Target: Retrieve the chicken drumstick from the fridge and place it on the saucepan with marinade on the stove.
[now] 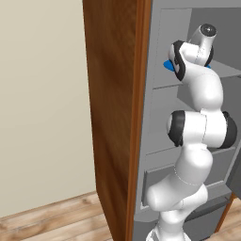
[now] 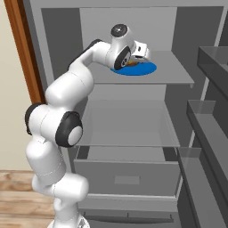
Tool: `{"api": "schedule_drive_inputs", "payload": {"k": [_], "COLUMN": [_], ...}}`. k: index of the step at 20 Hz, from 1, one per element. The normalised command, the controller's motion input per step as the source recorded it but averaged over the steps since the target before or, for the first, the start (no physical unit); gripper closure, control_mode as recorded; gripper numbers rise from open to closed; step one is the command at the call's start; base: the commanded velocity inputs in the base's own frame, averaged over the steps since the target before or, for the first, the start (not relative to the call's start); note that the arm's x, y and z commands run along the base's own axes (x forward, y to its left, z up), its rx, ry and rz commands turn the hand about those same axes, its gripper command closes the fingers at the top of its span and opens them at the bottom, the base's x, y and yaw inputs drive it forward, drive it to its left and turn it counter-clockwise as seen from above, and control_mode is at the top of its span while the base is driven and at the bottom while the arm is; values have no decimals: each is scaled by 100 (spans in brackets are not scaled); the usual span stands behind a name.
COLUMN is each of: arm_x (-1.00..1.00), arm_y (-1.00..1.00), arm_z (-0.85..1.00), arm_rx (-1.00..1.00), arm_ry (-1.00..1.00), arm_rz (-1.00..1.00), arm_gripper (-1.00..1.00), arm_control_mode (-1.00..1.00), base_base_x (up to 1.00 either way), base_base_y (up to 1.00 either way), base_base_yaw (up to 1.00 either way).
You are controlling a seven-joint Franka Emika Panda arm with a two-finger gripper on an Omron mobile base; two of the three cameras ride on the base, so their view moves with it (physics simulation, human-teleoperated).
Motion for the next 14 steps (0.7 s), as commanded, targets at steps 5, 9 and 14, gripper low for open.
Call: {"api": "schedule_drive_inputs", "payload": {"k": [5, 9, 14], "arm_x": [0, 0, 0], "arm_y": [0, 0, 0], "arm_z": [-8, 0, 0], "arm_rx": [0, 0, 0], "arm_ry": [0, 0, 0], "arm_rz": [0, 0, 0], "arm_gripper": [-100, -100, -100], "arm_control_mode": [-100, -100, -100], "base_base_x": [0, 0, 0], "base_base_y": [0, 0, 0], "base_base_yaw": [0, 0, 0]}}
